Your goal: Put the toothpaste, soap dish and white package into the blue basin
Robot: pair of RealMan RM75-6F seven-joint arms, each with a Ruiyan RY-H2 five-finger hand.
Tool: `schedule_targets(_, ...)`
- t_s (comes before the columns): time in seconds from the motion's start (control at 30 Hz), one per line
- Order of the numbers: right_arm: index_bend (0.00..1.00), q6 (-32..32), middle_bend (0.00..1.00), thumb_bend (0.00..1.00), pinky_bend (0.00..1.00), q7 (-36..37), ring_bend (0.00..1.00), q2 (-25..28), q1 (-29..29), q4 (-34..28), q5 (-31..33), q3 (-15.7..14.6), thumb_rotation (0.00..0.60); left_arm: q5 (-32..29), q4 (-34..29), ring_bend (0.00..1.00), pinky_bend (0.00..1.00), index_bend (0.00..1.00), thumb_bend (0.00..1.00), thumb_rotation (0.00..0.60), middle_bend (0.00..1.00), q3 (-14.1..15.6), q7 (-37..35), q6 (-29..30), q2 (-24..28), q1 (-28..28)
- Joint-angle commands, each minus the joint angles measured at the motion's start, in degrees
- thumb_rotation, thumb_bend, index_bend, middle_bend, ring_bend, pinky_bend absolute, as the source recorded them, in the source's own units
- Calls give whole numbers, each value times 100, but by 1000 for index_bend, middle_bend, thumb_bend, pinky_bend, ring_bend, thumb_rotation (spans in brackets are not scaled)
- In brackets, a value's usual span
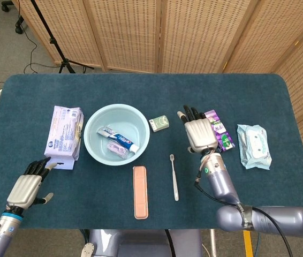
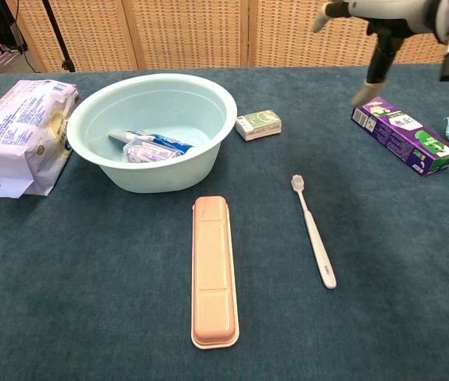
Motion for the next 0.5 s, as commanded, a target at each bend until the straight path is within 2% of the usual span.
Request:
schedule_targets(0.03,101,156,0,53,173,659,0,297,-616,-407,-602,-369,600,40,-11,0,25,156,248,600,0,17,63,43,-25,16)
schedule_targets(0.27,101,475,0,53,172,1506,0,462,-1545,-740,-1801,-1037,600,145,-40,0,25,156,247,600,0,44,264,181,-85,61)
schedule_targets(0.5,101,715,0,53,173,2085,0,369,-2212,-722,-2565,-1452,600,234,-58,0,25,156,248,600,0,81,419,272,-126,99)
